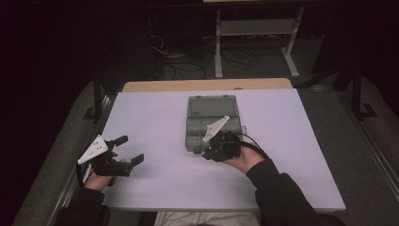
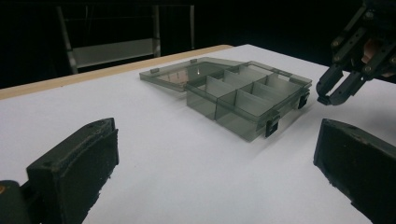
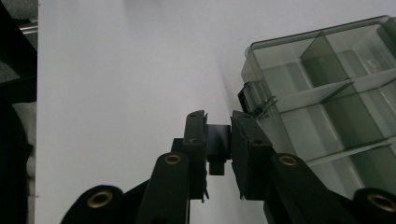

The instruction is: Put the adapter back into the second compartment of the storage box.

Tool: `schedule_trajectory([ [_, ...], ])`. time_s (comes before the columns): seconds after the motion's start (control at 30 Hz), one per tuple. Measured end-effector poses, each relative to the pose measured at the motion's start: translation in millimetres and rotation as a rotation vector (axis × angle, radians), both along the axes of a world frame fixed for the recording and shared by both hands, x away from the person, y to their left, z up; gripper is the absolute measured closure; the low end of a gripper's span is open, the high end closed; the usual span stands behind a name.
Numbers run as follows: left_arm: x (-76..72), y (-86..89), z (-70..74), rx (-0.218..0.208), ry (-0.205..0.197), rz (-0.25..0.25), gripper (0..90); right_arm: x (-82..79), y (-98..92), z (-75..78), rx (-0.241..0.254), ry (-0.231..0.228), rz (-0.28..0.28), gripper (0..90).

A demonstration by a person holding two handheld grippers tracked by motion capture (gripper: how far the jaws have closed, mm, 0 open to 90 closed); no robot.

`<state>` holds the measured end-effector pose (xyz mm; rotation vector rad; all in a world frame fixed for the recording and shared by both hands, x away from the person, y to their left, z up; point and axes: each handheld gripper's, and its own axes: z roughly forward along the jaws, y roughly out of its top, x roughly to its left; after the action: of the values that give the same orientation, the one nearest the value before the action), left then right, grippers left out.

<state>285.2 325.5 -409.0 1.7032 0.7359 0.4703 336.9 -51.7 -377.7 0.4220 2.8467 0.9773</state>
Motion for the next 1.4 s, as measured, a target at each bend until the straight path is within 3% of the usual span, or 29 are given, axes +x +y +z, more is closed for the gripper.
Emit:
schedule_trajectory([
  [0.6,0.1,0.2,-0.1,-0.001,0.001,-0.001,0.0,12.8,2.3,18.9,-0.017,-0.022,-0.01,74.6],
  [1.3,0.1,-0.1,-0.1,0.0,-0.001,-0.003,0.0,44.5,8.3,37.5,-0.036,-0.031,-0.041,74.6],
  [1.4,0.0,-0.1,0.0,0.001,0.0,-0.004,0.0,49.0,9.3,37.9,-0.056,-0.031,-0.054,74.6],
])
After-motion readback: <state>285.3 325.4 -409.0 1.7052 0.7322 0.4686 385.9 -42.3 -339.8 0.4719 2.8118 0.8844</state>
